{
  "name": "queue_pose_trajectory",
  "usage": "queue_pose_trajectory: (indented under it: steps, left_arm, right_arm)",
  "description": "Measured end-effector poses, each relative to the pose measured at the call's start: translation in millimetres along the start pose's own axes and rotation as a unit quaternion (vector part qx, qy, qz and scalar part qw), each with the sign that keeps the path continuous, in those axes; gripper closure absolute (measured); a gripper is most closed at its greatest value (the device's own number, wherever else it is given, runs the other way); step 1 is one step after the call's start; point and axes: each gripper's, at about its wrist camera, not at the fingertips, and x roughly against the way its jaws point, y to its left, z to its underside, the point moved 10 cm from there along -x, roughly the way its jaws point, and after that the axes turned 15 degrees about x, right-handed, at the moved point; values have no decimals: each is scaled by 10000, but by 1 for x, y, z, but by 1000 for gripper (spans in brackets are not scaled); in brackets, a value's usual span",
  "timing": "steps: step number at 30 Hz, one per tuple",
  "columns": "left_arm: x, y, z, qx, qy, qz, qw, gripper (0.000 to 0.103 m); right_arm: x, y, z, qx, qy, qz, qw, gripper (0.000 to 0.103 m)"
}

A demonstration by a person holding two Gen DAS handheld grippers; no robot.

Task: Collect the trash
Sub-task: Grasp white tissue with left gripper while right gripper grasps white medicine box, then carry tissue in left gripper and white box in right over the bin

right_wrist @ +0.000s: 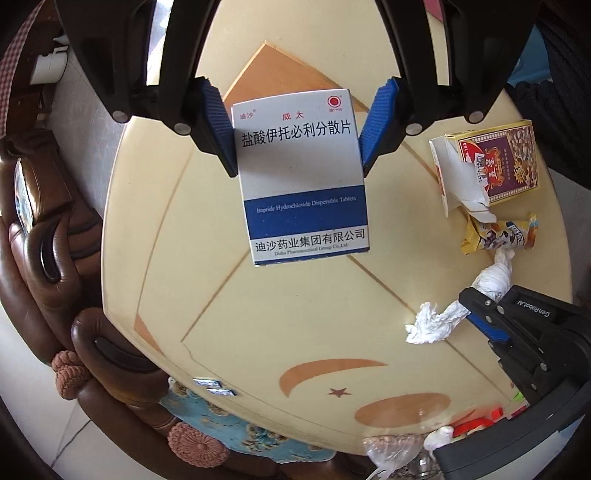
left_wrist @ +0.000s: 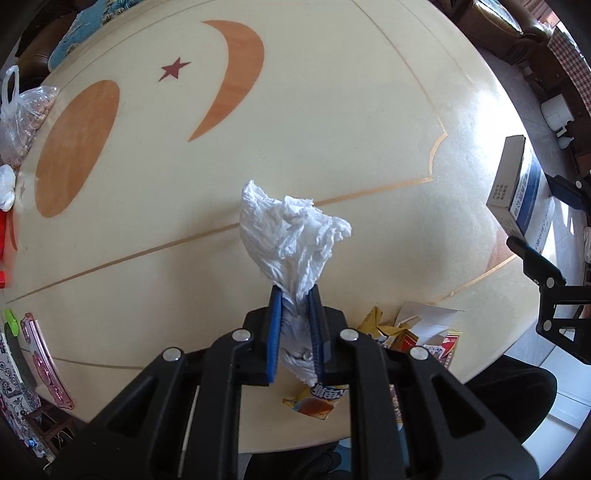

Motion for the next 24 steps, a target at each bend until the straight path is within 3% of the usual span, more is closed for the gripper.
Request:
queue_pose_trajectory:
  steps: [6,14,24]
  left_arm:
    - [37,12,15,-8,-392,-12,9992,88]
    - [79,-25,19,-62,-949,-27,9955,88]
    - [132,-49,74,-410,-1529,196,9872,88]
  right_arm:
    - [34,-1,2,-381,-259,178,9988,41]
    - [98,-5,-9,-573,-676,440,9951,41]
    - [176,26,12,-704,-1070,626,9898,41]
